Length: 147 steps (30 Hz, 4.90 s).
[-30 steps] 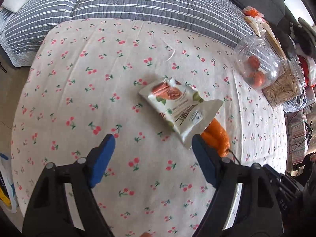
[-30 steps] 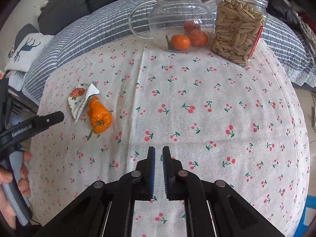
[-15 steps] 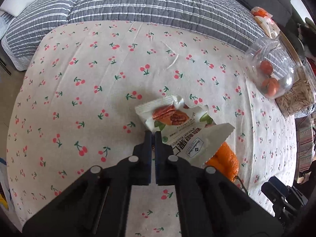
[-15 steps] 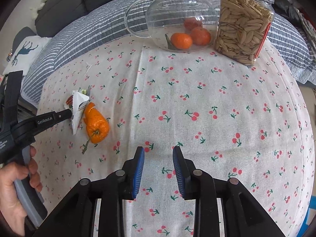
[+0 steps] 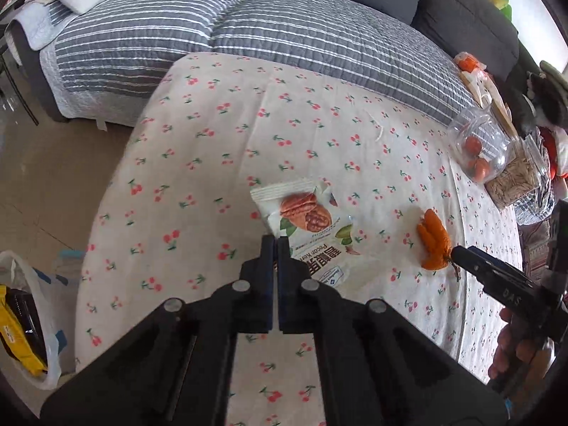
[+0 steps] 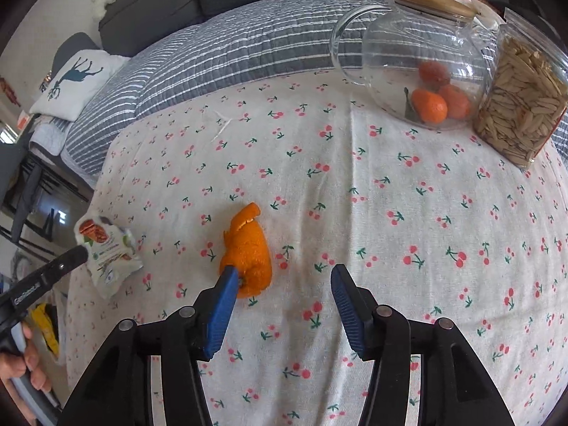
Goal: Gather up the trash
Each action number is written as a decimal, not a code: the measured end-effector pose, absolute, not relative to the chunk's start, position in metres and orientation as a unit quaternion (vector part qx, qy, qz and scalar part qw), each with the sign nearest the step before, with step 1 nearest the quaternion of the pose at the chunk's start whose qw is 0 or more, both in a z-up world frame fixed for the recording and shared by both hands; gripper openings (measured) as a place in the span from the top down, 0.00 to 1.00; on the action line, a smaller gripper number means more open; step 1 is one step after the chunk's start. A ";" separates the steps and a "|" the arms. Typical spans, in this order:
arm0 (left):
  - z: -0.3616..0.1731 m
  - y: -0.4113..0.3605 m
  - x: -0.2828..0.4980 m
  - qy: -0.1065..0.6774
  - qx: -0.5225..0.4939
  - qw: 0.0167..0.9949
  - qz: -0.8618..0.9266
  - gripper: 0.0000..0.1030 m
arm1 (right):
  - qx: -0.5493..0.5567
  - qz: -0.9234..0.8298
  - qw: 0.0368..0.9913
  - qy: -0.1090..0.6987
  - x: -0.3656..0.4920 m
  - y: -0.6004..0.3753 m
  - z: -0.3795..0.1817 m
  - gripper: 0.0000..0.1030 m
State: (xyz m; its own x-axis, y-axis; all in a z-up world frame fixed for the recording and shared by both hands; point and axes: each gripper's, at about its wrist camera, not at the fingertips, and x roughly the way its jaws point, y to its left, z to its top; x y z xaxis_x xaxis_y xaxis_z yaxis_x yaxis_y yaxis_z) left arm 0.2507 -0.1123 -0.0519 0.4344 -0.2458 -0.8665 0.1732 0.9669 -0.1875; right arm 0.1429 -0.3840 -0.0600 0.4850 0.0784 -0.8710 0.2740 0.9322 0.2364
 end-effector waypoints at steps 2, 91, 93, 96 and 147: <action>-0.050 -0.094 0.242 0.515 -0.046 0.848 -0.119 0.98 | 0.182 -0.053 0.844 0.502 0.149 -0.380 -0.063 0.47; -0.055 0.289 0.120 0.536 -0.081 0.835 0.097 0.04 | 0.066 0.263 0.789 0.552 0.139 0.104 -0.045 0.52; -0.055 0.288 0.119 0.537 -0.077 0.834 0.095 0.04 | 0.063 0.260 0.793 0.547 0.138 0.098 -0.038 0.52; -0.053 0.284 0.117 0.535 -0.075 0.837 0.091 0.04 | 0.058 0.251 0.804 0.537 0.134 0.086 -0.028 0.48; 0.000 0.066 -0.016 0.377 0.040 0.925 0.007 0.01 | -0.036 -0.053 0.929 0.364 -0.103 -0.116 0.037 0.09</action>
State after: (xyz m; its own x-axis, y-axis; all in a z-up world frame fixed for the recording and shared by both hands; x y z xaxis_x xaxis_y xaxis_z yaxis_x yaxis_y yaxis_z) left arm -0.0163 0.0655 -0.0001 0.7158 0.0439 -0.6969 0.0165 0.9967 0.0798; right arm -0.1029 -0.1155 0.0373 0.7293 -0.1240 -0.6729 0.0712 0.9918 -0.1057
